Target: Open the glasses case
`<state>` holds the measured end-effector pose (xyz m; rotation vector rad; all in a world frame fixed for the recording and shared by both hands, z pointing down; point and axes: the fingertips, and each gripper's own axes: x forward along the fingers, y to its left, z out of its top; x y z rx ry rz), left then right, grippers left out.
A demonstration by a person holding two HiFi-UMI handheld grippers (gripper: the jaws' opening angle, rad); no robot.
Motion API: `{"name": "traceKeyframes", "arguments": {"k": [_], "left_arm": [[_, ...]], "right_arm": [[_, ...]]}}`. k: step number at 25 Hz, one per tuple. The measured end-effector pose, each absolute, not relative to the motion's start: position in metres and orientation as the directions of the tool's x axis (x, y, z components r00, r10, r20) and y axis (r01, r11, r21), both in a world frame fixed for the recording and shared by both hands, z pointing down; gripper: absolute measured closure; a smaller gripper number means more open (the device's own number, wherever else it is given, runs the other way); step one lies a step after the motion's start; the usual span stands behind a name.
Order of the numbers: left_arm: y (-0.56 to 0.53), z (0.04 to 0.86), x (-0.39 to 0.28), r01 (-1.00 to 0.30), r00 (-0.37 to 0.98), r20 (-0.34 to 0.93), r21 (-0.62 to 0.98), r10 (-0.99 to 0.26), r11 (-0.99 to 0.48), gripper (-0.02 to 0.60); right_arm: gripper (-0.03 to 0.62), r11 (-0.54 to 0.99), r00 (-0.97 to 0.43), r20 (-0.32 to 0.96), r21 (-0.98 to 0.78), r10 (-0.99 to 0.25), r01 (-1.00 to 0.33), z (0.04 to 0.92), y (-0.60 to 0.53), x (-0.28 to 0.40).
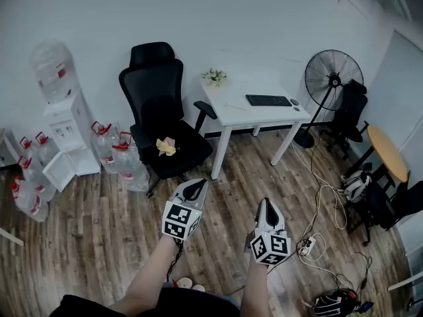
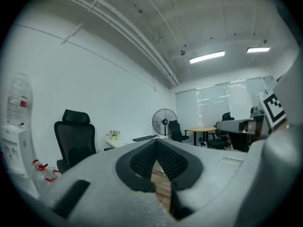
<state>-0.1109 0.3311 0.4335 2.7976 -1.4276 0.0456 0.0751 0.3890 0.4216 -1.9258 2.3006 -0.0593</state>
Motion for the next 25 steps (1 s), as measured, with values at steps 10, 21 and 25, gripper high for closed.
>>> {"name": "traceKeyframes", "arguments": {"k": [10,21,25], "left_arm": [[0.329,0.44,-0.109,-0.807,0.589,0.046,-0.011,-0.807,-0.59,0.574],[0.325,0.451,-0.114,-0.81,0.585,0.064,0.006,-0.808,-0.586,0.547],[0.321,0.452,-0.113,-0.815,0.578,0.059,0.011,-0.814,-0.579,0.502]], "right_arm": [[0.583,0.171,-0.161,-0.084,-0.134,-0.983,-0.976,0.425,0.387,0.076],[0.583,0.188,-0.18,-0.072,-0.134,-0.981,-0.973,0.432,0.38,0.073],[0.583,0.194,-0.186,-0.069,-0.139,-0.98,-0.971,0.434,0.375,0.077]]}}
